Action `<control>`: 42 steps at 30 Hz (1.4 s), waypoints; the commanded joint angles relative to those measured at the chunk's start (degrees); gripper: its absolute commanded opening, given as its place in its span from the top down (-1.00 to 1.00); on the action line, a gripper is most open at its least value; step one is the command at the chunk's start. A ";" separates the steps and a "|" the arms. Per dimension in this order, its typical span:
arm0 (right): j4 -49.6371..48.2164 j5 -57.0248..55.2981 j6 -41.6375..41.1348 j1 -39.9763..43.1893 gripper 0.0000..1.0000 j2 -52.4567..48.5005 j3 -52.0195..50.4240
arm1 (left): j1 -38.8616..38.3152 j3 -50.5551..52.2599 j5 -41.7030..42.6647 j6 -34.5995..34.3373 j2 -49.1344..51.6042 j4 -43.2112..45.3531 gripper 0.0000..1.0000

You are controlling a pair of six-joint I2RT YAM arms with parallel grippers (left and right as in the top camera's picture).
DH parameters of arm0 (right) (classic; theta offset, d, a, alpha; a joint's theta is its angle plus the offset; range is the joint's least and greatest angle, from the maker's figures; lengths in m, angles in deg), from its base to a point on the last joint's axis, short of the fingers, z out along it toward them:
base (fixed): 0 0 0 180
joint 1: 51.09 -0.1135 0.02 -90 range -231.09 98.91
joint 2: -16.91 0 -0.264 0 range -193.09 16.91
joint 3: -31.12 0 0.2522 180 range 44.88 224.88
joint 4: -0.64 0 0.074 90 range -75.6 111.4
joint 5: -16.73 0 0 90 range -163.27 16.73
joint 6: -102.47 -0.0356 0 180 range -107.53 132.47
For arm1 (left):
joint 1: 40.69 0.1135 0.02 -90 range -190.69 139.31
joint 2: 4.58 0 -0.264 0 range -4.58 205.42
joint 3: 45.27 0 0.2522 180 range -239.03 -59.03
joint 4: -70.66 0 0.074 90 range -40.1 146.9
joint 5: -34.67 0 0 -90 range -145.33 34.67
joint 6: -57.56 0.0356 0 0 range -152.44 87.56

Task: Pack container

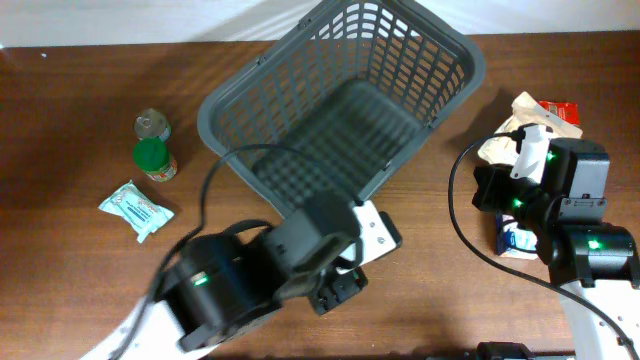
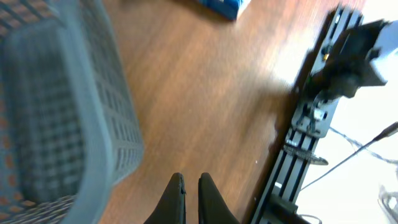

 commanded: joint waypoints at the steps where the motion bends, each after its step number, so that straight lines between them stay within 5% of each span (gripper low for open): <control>1: -0.26 0.37 0.59 0.59 0.93 0.11 1.16 | -0.22 1.53 1.22 2.01 3.96 0.22 0.96; 7: -0.24 0.61 0.59 0.59 0.93 0.11 1.16 | -0.17 1.53 0.00 2.03 7.85 1.70 0.96; 15: -0.22 0.61 0.59 0.59 0.93 0.11 1.16 | 0.44 1.53 -14.34 -2.56 10.03 1.60 0.96; 42: -2.03 6.47 0.63 0.42 0.93 0.87 3.39 | 22.14 5.79 -16.35 -2.56 9.97 0.68 0.96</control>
